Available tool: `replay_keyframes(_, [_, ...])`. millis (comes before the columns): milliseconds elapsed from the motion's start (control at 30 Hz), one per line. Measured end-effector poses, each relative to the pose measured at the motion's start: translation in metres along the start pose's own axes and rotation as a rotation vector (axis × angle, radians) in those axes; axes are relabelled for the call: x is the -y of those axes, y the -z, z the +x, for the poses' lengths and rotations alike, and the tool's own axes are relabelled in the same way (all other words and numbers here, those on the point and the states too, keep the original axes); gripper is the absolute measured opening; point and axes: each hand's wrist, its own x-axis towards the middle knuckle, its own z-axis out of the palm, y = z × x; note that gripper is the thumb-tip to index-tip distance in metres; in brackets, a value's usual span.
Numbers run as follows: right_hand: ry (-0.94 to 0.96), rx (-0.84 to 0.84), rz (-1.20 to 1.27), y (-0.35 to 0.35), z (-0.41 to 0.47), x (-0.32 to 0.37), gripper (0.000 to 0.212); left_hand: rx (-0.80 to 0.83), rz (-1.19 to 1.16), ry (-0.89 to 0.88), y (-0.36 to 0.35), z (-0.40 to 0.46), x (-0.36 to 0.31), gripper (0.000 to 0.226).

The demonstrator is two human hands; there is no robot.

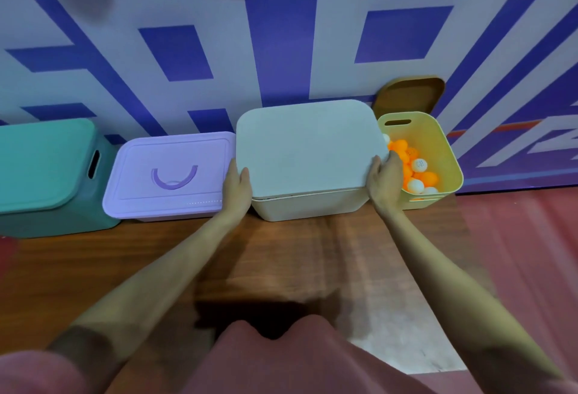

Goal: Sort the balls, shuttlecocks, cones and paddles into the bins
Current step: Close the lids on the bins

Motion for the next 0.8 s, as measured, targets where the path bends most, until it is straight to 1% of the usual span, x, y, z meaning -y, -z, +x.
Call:
replay_keyframes(100, [-0.009,-0.001,-0.019,0.001,0.003,-0.001,0.027,-0.009,0.041,-0.046,-0.004,0.001,0.000,0.036])
replay_keyframes(233, [0.008,0.013,0.006,0.001,0.003,-0.005,0.028,0.001,0.080,-0.149,-0.004,0.001,0.010,0.036])
replay_keyframes(400, [0.033,0.043,-0.028,0.001,0.000,-0.015,0.027,0.003,0.097,-0.174,-0.006,-0.003,0.017,0.038])
replay_keyframes(500, [0.053,0.086,-0.085,0.000,-0.001,-0.018,0.030,0.004,0.111,-0.186,-0.006,-0.004,0.019,0.040])
replay_keyframes(633, [0.092,0.114,-0.184,-0.001,-0.002,-0.014,0.042,0.022,0.137,-0.207,-0.004,-0.004,0.022,0.043])
replay_keyframes(700, [0.153,0.121,-0.263,0.000,-0.002,-0.011,0.043,0.048,0.168,-0.215,-0.003,-0.003,0.024,0.046])
replay_keyframes(800, [0.193,0.150,-0.366,0.002,0.000,-0.004,0.043,0.069,0.260,-0.201,-0.001,0.000,0.026,0.053])
